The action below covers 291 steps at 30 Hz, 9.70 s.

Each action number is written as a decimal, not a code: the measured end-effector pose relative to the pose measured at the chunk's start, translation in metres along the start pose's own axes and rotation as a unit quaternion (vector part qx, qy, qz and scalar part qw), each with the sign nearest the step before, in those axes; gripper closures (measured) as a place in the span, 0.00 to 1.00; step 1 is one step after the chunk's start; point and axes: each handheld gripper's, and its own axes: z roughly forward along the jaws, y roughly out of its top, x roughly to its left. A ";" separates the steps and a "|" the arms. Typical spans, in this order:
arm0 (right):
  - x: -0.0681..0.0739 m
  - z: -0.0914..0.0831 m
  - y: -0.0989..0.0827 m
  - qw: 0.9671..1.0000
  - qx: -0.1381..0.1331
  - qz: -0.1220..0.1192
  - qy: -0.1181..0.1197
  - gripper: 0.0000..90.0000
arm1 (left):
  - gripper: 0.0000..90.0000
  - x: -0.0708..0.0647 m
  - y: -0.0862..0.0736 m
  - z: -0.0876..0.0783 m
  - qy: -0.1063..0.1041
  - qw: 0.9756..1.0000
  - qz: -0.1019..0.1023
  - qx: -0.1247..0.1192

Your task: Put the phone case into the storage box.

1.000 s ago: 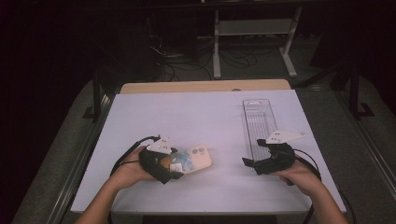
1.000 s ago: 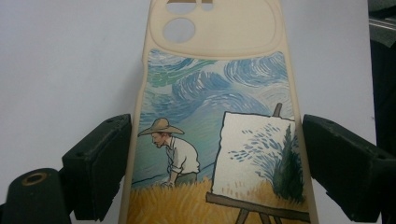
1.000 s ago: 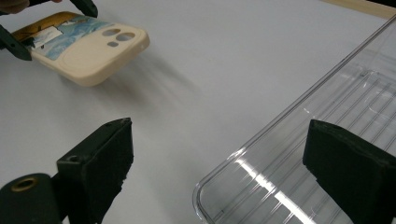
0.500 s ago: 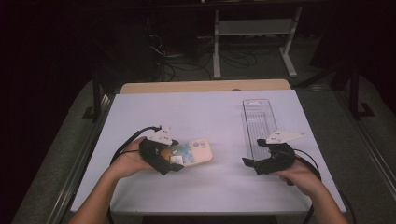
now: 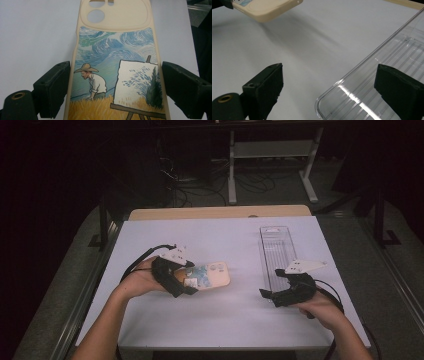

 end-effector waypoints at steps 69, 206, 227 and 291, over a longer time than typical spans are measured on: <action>-0.022 0.008 0.046 0.996 0.008 -0.029 0.083 0.09 | 0.12 0.007 0.006 0.012 -0.037 0.999 0.027 0.008; 0.069 0.111 0.116 0.918 0.207 -0.280 0.190 0.00 | 0.13 -0.008 0.024 0.015 -0.051 0.996 0.075 0.022; 0.072 0.115 0.118 0.919 0.208 -0.278 0.187 0.08 | 0.12 -0.009 0.026 0.014 -0.048 0.995 0.079 0.023; 0.030 0.107 0.096 0.965 0.192 -0.160 0.072 0.12 | 0.00 0.004 -0.036 -0.013 0.100 0.990 -0.092 -0.029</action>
